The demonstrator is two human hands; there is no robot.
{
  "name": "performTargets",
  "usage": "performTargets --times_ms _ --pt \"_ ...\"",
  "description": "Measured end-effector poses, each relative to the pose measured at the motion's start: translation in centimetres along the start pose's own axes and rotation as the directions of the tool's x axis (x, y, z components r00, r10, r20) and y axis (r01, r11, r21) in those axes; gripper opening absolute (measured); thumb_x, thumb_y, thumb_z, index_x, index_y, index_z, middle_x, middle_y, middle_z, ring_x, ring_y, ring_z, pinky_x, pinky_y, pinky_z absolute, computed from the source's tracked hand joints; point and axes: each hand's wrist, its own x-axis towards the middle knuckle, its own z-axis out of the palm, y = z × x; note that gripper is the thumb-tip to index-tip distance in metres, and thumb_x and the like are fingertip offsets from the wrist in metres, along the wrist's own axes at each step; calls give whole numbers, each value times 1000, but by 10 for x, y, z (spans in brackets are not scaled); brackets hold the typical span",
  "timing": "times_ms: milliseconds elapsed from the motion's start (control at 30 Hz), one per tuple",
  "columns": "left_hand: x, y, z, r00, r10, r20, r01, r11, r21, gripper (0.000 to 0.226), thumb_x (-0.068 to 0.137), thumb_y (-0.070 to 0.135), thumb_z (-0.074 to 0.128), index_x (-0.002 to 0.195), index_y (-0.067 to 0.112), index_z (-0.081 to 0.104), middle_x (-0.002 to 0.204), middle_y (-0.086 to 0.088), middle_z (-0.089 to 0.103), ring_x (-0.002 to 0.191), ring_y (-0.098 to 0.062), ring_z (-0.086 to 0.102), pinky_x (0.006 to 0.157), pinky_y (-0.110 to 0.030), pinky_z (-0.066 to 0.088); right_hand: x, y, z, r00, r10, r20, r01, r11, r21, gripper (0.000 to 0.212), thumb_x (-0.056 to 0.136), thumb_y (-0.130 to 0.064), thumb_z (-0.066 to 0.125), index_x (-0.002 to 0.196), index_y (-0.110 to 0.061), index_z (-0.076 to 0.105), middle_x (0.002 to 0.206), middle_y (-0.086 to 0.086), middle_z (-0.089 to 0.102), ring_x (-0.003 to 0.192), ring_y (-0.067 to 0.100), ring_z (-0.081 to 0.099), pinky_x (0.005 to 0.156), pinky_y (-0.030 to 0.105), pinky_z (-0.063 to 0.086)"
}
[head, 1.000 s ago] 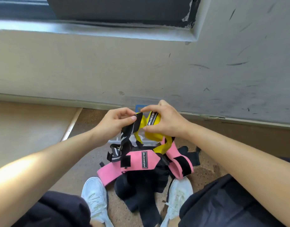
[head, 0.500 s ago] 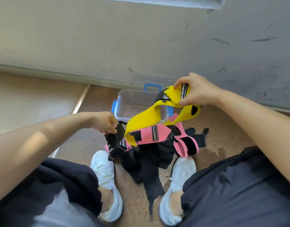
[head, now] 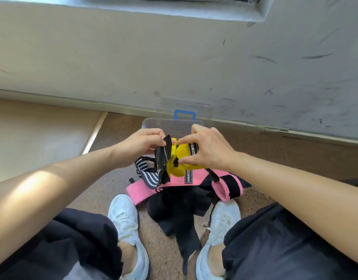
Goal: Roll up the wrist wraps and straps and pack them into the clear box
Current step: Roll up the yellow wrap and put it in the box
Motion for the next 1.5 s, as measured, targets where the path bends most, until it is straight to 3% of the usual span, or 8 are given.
performTargets --times_ms 267,467,700,833,1000,1167,1367,1500 --pt "2 4 3 1000 13 22 -5 944 -329 23 95 0 47 77 14 50 113 -17 71 82 -23 68 70 -29 58 4 -6 15 977 36 -208 -13 994 112 53 76 -60 78 123 -36 72 86 -3 45 80 15 43 79 37 33" --pt "3 1 2 998 -5 68 30 930 -366 20 94 6 50 77 15 47 89 -9 71 74 -22 67 68 -29 57 7 1 14 965 -12 -262 55 986 159 20 83 -43 80 94 -27 81 78 -8 41 78 14 43 77 33 26" --pt "6 -14 -34 988 -21 -153 33 997 74 14 79 19 65 75 15 52 71 -6 55 66 -16 55 75 -34 44 8 23 -4 968 82 -238 -17 964 264 17 78 -39 85 86 -25 81 77 -7 44 73 15 49 71 34 35" --pt "2 -12 -36 989 -146 1 124 844 522 32 84 37 78 103 13 68 98 1 73 91 -13 66 90 -34 48 5 28 -16 970 105 -220 -3 907 421 16 75 -33 88 79 -38 74 85 10 53 77 22 54 66 37 43" --pt "3 11 2 996 -87 14 77 937 340 95 65 58 82 148 34 45 137 12 59 122 -6 61 101 -33 50 3 22 -13 955 96 -280 52 877 478 19 74 -28 91 85 -34 77 79 1 48 73 17 52 62 29 40" --pt "-3 6 25 944 312 -105 -199 796 572 29 86 28 82 112 25 71 106 11 77 77 6 70 72 -18 52 1 19 -13 949 94 -300 66 873 483 17 74 -31 90 88 -28 80 82 6 52 74 17 53 62 27 43" --pt "-10 19 1 890 437 -129 -279 748 602 4 89 12 78 92 15 79 70 2 76 64 -16 74 66 -39 63 3 39 -22 998 52 45 -66 908 413 44 81 -37 84 119 -33 63 87 -5 59 76 10 57 67 26 45" --pt "-10 28 -9 846 506 -167 -338 752 567 10 91 5 74 96 12 79 78 -8 77 73 -23 76 74 -42 64 7 57 -34 851 82 519 -157 982 102 57 89 -43 75 138 -23 54 92 -10 64 87 14 66 81 31 54"
